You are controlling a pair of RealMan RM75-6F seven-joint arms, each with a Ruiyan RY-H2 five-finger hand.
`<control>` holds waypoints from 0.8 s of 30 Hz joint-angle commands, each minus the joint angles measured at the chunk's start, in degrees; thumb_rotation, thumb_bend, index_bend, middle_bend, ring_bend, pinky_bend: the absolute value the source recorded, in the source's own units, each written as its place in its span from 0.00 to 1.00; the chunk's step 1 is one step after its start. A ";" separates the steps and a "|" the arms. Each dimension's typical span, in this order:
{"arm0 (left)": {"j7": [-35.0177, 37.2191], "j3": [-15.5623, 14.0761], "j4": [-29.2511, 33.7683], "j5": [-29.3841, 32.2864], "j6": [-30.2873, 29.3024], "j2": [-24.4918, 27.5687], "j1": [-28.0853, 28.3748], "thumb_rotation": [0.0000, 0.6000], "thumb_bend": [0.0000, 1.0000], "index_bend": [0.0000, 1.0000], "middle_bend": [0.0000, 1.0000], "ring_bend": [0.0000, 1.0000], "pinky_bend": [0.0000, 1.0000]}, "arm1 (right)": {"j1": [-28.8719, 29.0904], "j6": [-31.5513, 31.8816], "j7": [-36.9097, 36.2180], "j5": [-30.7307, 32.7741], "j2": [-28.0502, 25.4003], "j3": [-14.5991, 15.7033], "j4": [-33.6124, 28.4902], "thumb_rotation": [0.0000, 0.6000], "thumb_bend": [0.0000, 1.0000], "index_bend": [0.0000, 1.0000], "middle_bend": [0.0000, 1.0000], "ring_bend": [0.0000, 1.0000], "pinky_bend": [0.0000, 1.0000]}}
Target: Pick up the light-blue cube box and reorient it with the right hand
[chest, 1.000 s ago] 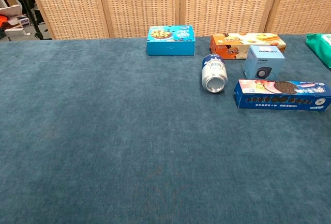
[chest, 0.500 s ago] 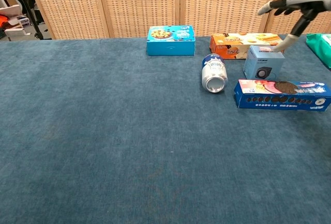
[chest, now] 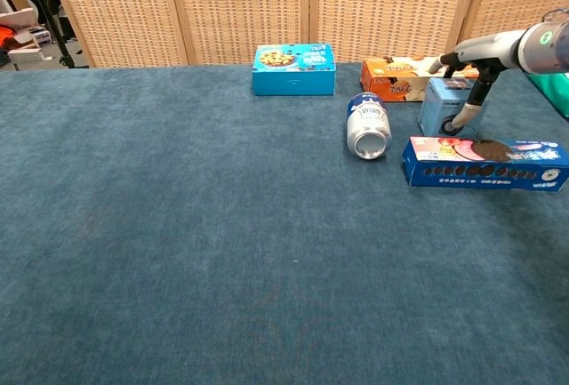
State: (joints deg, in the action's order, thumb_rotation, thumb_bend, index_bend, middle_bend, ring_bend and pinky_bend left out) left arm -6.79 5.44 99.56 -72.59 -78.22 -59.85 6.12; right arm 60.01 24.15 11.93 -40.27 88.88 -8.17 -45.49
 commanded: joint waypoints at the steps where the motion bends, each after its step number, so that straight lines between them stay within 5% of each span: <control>1: -0.43 0.11 -0.14 0.52 0.28 -0.18 0.23 1.00 0.00 0.00 0.00 0.00 0.00 | 0.28 2.11 0.43 -1.36 2.86 0.12 3.36 1.00 0.01 0.30 0.40 0.27 0.11; 4: -0.71 0.09 -0.07 0.73 0.46 -0.29 0.41 1.00 0.00 0.00 0.00 0.00 0.00 | -0.24 4.09 -0.70 -3.79 3.95 -0.63 4.60 1.00 0.12 0.42 0.51 0.36 0.19; 8: -0.88 -0.02 0.08 0.61 0.45 -0.30 0.50 1.00 0.00 0.00 0.00 0.00 0.00 | -0.95 5.84 -2.19 -6.43 3.14 -1.43 3.28 1.00 0.25 0.44 0.54 0.39 0.21; 16: -0.14 -0.50 0.63 -0.70 0.05 0.21 0.34 1.00 0.00 0.00 0.00 0.00 0.00 | -3.68 12.55 -4.56 -12.40 -4.60 -2.76 -8.86 1.00 0.28 0.45 0.54 0.39 0.24; 24: 3.23 -1.77 1.10 -4.70 -1.46 1.66 -0.60 1.00 0.00 0.00 0.00 0.00 0.00 | -13.30 25.99 -4.89 -22.04 -25.46 -0.93 -40.66 1.00 0.32 0.45 0.54 0.40 0.28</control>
State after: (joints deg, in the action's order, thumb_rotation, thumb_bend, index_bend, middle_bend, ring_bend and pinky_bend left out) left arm -4.27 3.97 100.60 -76.68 -79.32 -58.56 5.77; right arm 52.79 42.09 7.25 -56.42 74.87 -10.27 -70.83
